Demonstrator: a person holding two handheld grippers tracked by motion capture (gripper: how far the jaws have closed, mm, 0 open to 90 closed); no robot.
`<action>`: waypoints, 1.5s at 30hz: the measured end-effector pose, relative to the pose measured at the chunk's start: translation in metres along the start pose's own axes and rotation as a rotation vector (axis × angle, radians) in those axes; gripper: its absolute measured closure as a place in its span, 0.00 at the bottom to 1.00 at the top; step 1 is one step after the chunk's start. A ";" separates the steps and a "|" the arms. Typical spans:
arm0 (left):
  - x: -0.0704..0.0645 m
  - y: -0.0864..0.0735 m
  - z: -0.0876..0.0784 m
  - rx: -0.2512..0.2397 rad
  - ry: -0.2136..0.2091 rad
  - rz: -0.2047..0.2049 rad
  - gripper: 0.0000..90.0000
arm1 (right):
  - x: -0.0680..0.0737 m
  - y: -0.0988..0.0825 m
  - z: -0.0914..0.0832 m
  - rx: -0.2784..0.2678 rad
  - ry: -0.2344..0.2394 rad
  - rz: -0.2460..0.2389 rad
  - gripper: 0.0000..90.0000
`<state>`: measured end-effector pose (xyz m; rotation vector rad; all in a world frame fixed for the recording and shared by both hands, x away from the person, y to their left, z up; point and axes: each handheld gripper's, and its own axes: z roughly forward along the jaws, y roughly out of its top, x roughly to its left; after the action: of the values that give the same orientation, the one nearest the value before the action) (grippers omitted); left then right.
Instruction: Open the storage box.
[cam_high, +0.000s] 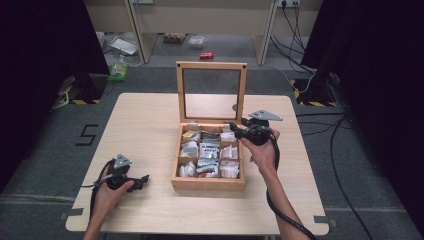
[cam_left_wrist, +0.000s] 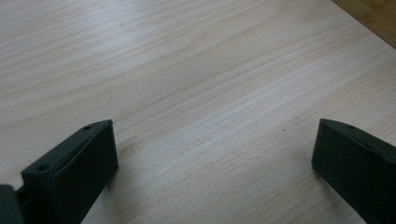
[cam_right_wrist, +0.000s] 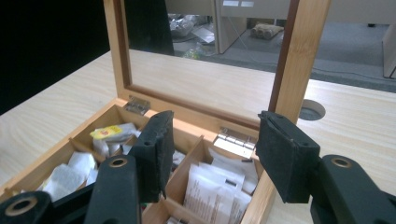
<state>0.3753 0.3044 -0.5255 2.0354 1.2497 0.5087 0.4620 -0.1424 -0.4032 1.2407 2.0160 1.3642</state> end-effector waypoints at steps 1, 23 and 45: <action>0.000 0.000 0.000 0.000 0.000 0.000 0.00 | 0.001 -0.002 -0.001 0.001 0.006 -0.007 0.52; 0.000 0.000 0.000 0.000 0.000 0.000 0.00 | 0.027 -0.030 -0.021 0.047 0.079 -0.070 0.49; 0.000 0.000 0.000 -0.001 0.000 -0.001 0.00 | 0.023 -0.051 -0.027 0.124 0.093 -0.072 0.50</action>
<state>0.3754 0.3044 -0.5255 2.0345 1.2500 0.5085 0.4082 -0.1438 -0.4335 1.1635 2.2170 1.3028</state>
